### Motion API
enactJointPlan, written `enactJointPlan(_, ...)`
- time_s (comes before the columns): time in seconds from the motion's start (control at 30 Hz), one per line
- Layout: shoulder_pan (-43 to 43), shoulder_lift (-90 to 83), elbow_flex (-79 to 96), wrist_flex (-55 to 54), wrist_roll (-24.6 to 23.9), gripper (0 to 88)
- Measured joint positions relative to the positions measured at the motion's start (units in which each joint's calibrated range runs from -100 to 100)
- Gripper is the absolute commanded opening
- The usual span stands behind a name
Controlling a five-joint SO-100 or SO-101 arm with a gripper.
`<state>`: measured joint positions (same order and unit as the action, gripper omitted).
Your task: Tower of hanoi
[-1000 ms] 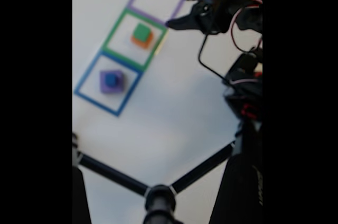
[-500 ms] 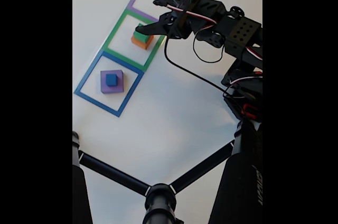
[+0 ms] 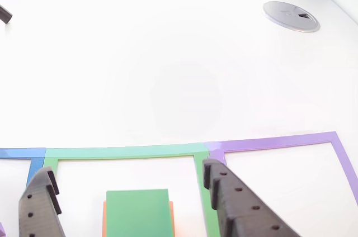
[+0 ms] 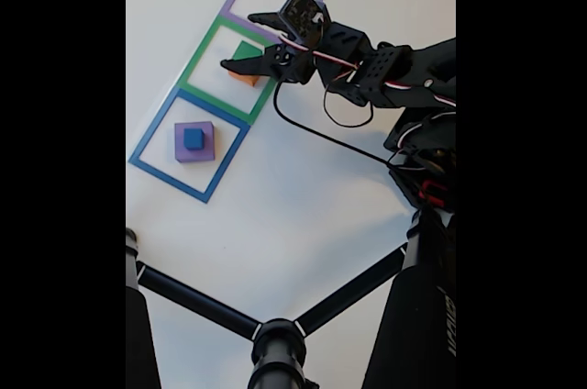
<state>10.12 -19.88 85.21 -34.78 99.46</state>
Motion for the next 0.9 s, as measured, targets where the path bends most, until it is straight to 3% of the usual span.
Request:
enactJointPlan(0.43, 0.0, 14.77, 3.81, -19.11, 0.0, 30.9)
enactJointPlan(0.9, -0.82, 26.26, 0.71, -28.13, 0.0, 30.0)
